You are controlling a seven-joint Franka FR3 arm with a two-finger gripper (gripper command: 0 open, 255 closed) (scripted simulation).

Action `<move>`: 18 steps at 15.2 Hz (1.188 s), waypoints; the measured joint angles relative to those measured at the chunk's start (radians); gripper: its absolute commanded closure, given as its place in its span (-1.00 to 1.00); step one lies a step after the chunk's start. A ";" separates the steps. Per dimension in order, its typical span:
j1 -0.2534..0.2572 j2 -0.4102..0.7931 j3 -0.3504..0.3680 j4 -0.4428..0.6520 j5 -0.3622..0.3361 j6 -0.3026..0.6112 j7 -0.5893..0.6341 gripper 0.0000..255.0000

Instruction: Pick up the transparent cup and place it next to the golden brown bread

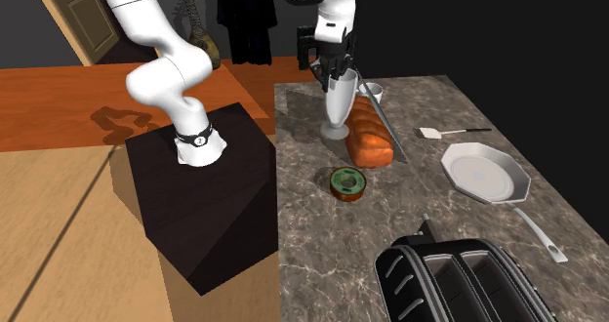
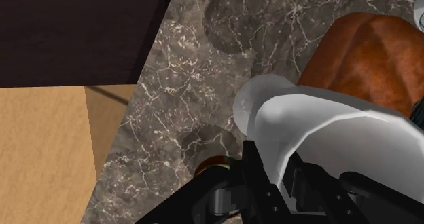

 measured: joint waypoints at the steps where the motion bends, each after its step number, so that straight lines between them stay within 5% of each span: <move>1: 0.001 0.000 0.001 -0.015 0.001 0.015 -0.002 1.00; 18: -0.003 0.097 0.038 -0.141 -0.023 0.232 0.020 1.00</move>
